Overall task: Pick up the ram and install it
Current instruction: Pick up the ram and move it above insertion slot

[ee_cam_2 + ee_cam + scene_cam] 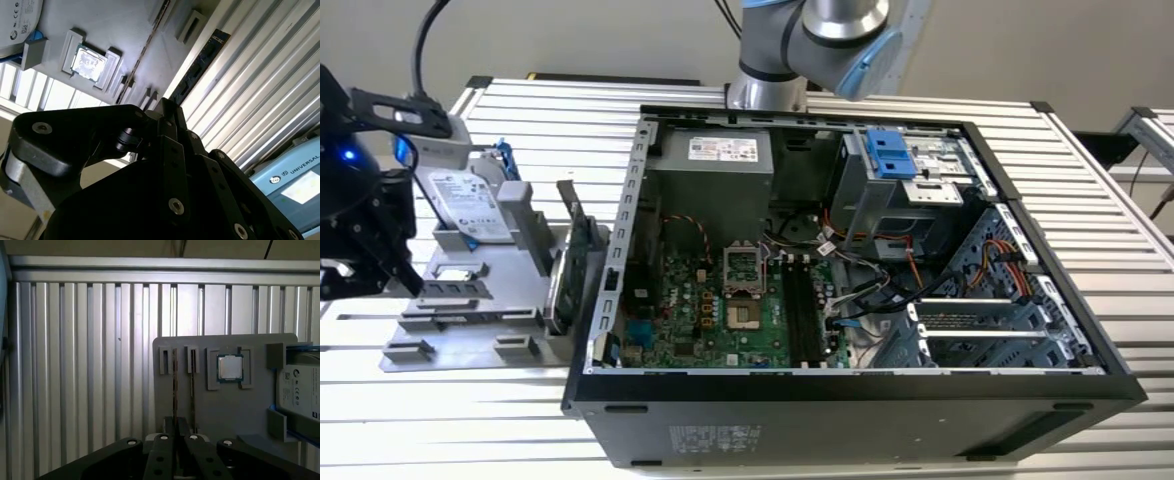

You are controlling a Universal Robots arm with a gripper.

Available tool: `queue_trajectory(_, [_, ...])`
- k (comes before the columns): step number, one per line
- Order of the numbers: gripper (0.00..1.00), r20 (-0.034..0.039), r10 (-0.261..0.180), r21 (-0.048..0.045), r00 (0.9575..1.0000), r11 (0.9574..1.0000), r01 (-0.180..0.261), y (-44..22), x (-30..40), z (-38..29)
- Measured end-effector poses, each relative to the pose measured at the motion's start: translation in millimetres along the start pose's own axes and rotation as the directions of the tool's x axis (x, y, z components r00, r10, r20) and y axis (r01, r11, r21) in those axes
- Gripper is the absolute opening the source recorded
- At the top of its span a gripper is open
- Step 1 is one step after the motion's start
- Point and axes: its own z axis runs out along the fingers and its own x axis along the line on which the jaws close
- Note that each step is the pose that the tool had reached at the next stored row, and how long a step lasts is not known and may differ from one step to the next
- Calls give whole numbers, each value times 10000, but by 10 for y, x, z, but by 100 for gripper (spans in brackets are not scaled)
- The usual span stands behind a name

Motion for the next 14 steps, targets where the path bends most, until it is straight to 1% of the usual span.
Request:
queue_trajectory(4, [0,2,0,3,10000,10000,0,0,-1,-20])
queue_trajectory(14, [0,3,9,3,10000,10000,-9,1,-1,-39])
